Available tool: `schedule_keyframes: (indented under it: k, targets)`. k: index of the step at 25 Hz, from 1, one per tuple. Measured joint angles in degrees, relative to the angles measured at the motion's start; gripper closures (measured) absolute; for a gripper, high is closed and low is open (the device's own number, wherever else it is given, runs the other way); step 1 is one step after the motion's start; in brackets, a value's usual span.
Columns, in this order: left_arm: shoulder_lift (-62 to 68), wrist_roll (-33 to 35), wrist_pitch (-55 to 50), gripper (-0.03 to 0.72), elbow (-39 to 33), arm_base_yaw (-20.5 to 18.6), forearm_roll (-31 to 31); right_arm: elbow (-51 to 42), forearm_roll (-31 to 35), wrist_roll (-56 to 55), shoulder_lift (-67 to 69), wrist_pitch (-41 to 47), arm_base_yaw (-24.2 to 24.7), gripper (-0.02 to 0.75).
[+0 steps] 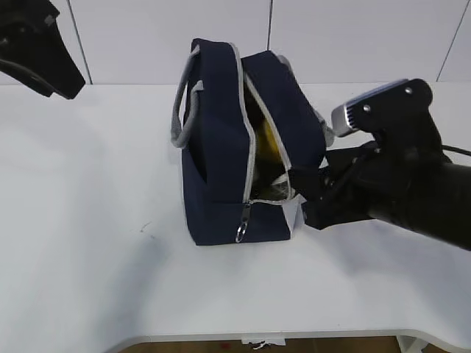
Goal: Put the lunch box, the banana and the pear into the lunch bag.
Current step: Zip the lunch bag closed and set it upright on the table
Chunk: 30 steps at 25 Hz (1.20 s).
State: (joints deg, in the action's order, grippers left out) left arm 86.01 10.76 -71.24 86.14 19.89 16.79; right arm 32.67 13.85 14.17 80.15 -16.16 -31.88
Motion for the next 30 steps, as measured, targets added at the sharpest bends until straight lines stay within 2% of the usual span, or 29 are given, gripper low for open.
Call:
schedule_keyframes:
  k: [5,13,15,30]
  targets:
    - [0.0,0.0,0.0,0.399,0.0,0.0,0.1,-4.3,-4.3,-6.1,0.0,-8.2,0.0,0.270]
    - [0.0,0.0,0.0,0.399,0.0,0.0,0.2,-10.1,-28.9,-30.0,-3.8,-11.9,0.0,0.270]
    - [0.0,0.0,0.0,0.399,0.0,0.0,0.6,-10.6,-31.2,-31.6,-3.5,-12.9,0.0,0.270]
    - [0.0,0.0,0.0,0.399,0.0,0.0,2.4,-10.4,-32.5,-34.9,13.7,-27.4,-0.1,0.270]
